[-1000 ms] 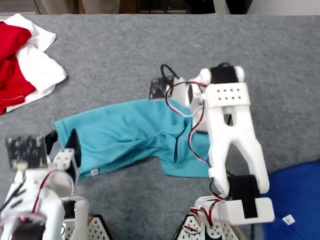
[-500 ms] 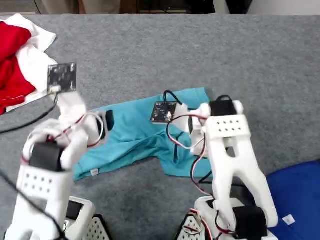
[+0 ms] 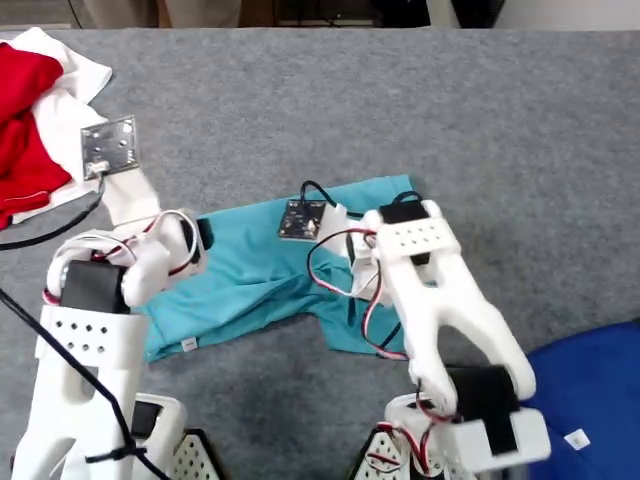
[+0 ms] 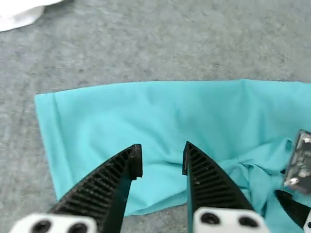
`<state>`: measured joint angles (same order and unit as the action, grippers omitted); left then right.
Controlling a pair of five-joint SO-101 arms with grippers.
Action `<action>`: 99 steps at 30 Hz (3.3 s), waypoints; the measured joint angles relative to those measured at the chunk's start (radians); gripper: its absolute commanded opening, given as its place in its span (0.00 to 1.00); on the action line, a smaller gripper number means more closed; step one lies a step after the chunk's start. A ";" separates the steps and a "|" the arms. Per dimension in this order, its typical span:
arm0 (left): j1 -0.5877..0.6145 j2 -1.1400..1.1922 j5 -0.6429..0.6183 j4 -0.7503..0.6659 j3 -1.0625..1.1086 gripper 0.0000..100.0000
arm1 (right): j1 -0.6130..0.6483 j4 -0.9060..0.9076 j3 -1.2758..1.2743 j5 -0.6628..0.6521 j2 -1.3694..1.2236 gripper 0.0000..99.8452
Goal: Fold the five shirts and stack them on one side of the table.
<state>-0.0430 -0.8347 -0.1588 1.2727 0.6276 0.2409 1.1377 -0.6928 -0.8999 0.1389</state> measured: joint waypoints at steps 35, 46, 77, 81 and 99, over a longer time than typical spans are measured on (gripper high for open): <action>0.020 0.000 0.038 0.017 0.006 0.15 | -0.213 0.153 0.253 0.000 -0.029 0.13; 0.020 0.002 0.038 0.017 0.058 0.15 | -0.054 0.215 0.249 0.465 -0.032 0.20; 0.101 0.002 0.038 0.017 0.097 0.15 | -0.006 0.101 0.129 1.194 -0.037 0.12; 0.101 0.002 0.038 0.017 0.097 0.15 | -0.006 0.094 0.115 1.194 -0.037 0.12; 0.101 0.002 0.040 0.017 0.097 0.15 | -0.063 0.094 0.115 1.194 -0.037 0.01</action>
<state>0.0583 -0.8332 -0.1189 1.2896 0.7242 0.1780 1.2313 -0.5777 0.2938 0.1020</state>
